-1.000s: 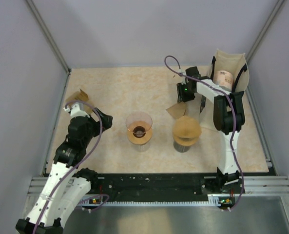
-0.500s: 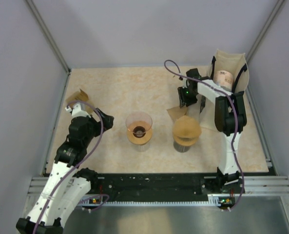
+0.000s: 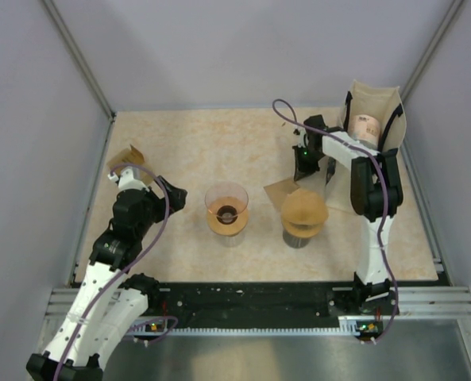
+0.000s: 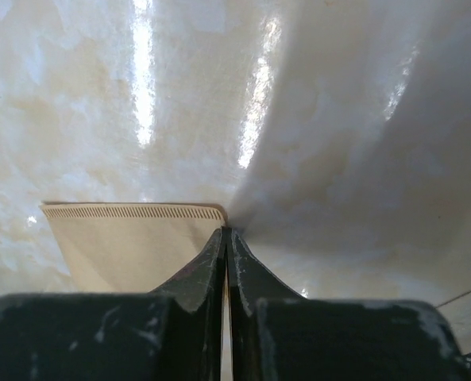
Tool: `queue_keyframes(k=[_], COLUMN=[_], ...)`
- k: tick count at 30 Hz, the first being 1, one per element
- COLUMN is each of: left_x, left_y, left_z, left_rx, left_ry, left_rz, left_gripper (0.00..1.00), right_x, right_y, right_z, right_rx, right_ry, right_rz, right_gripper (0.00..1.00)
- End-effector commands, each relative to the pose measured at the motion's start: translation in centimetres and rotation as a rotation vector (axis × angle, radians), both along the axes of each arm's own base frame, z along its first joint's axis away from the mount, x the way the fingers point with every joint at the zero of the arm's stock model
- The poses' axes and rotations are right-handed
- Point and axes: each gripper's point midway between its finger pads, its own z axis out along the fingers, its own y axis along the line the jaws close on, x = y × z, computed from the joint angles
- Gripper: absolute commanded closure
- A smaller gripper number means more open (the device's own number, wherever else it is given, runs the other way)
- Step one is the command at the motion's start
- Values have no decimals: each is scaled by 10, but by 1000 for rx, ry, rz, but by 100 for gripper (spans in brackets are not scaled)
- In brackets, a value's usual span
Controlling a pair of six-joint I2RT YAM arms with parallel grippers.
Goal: Place the coffee filter in the dripper
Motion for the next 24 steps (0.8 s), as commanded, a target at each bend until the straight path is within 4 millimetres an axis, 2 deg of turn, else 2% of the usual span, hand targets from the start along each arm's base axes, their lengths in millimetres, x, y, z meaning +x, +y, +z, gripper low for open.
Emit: queue_keyframes(k=[1,6,9,13,17,18,19,20,24], left_x=[6,6,6,6,6,6,6,6,6], left_y=[-4,-3,-4,-4,-6,-5,-4,-4,-4], left_z=[11,11,10,10,11,9,10,9,8], left_rx=[-7,-3,-4,-4,-8,-5,-4,-4,-1], left_ry=[-53,-53,-51,-51,-54,-48,-54,-52,-46], left_rz=[-17,-17,-20,-23,-28,-24,-23,-20,-22], left_gripper=[1,1,1,1,1,1,1,1,1], right_x=[3,14,14,10,-3,-6,-9,-10,-13], right_y=[7,14,15,14,13,13,14,12,2], right_z=[33,72,86,93,79,73,67,62,52], right_rx=[67,145,159,163,151,152,153,148,95], right_ry=[-63,-191,-228,-242,-165,-129,-101,-87,-64], right_rz=[-10,-16,-9,15,34,19,16,-2,-65], right_gripper=[100,100,100,100,100,88,68,53,40])
